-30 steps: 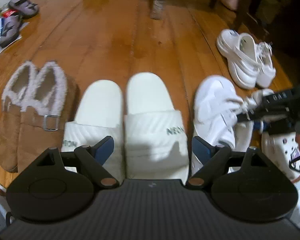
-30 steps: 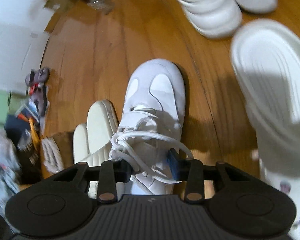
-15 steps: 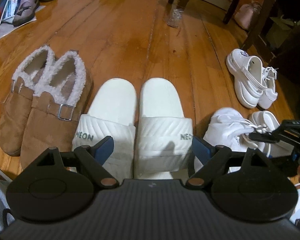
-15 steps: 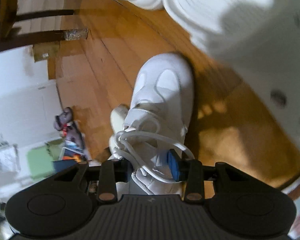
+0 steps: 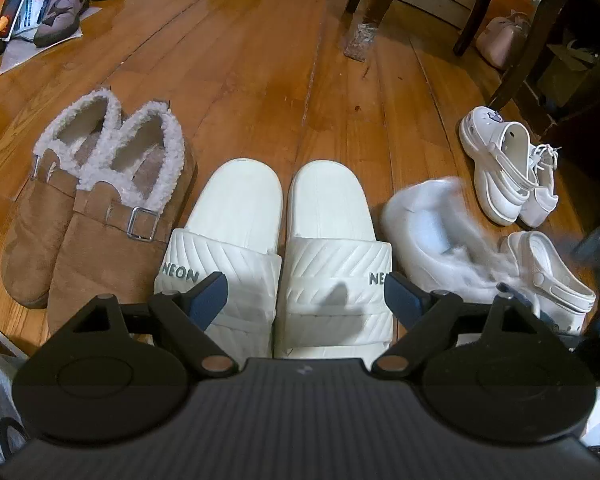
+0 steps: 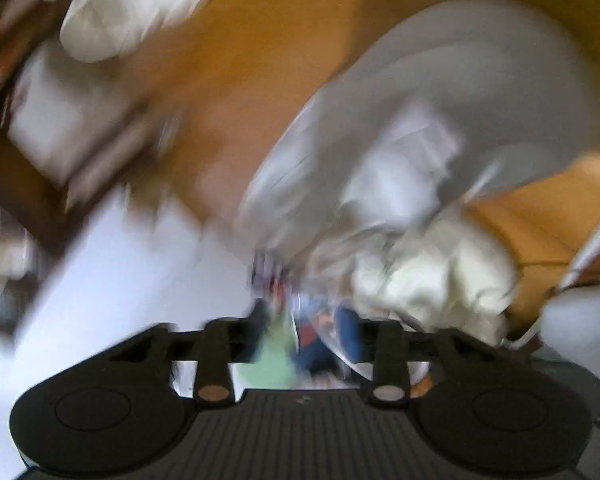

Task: Organize scattered shoes
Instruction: 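Lift the sneaker with the right gripper and set it beside the white clog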

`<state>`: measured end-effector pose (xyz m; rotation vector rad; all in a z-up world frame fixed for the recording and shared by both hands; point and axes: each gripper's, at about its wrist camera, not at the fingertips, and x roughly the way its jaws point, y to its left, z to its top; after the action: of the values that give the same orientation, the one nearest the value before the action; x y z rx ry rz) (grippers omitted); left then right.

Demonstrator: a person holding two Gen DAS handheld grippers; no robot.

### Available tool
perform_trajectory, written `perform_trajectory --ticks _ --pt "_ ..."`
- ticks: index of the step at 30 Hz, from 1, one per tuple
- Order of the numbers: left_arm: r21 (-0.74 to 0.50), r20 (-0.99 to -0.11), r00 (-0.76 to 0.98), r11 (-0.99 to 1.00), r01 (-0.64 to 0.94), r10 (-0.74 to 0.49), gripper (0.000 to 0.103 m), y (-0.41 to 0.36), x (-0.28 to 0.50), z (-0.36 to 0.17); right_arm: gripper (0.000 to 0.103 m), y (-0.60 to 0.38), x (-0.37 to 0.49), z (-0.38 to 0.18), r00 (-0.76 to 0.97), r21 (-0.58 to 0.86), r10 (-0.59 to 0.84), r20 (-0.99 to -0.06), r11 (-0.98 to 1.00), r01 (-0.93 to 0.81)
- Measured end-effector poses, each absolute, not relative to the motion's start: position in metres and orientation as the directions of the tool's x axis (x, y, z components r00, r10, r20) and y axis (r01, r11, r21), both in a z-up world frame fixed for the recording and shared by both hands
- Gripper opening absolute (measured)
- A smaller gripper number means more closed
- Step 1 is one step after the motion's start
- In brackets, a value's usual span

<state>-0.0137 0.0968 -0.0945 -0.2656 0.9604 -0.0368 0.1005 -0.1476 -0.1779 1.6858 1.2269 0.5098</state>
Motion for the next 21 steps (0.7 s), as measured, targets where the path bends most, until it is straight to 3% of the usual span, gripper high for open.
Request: perform_trajectory --ticks 2,3,5,8,10,18,21 --pt "-0.230 -0.807 0.572 0.970 -0.075 -0.147 0.086 0.094 -0.013 -0.095 0.102 -0.147 0.111 -0.136 0.387 0.938 0.867 -0.315 0.221 0.268" --pt "-0.225 -0.809 0.570 0.972 -0.071 -0.146 0.086 0.093 -0.013 -0.096 0.102 -0.144 0.114 -0.115 0.401 0.906 0.813 -0.422 0.397 0.150" --pt "-0.221 -0.813 0.562 0.973 -0.060 -0.150 0.086 0.088 -0.012 -0.097 0.102 -0.130 0.114 -0.087 0.461 0.707 0.650 -0.604 0.704 -0.066" --pt "-0.225 -0.819 0.551 0.973 -0.049 -0.161 0.086 0.082 -0.013 -0.098 0.102 -0.101 0.113 -0.085 0.522 0.361 0.435 -0.734 0.901 -0.243" --pt "-0.225 -0.821 0.546 0.973 -0.040 -0.167 0.086 0.079 -0.014 -0.099 0.101 -0.084 0.114 -0.100 0.506 0.237 0.367 -0.780 0.923 -0.305" --pt "-0.207 -0.849 0.494 0.978 0.017 -0.188 0.092 0.067 -0.006 -0.094 0.100 -0.046 0.111 -0.134 0.495 0.107 0.290 -0.819 0.925 -0.366" --pt "-0.130 -0.863 0.484 0.990 0.061 -0.143 0.095 0.059 0.000 -0.087 0.101 -0.050 0.108 -0.145 0.491 0.102 0.274 -0.827 0.932 -0.347"
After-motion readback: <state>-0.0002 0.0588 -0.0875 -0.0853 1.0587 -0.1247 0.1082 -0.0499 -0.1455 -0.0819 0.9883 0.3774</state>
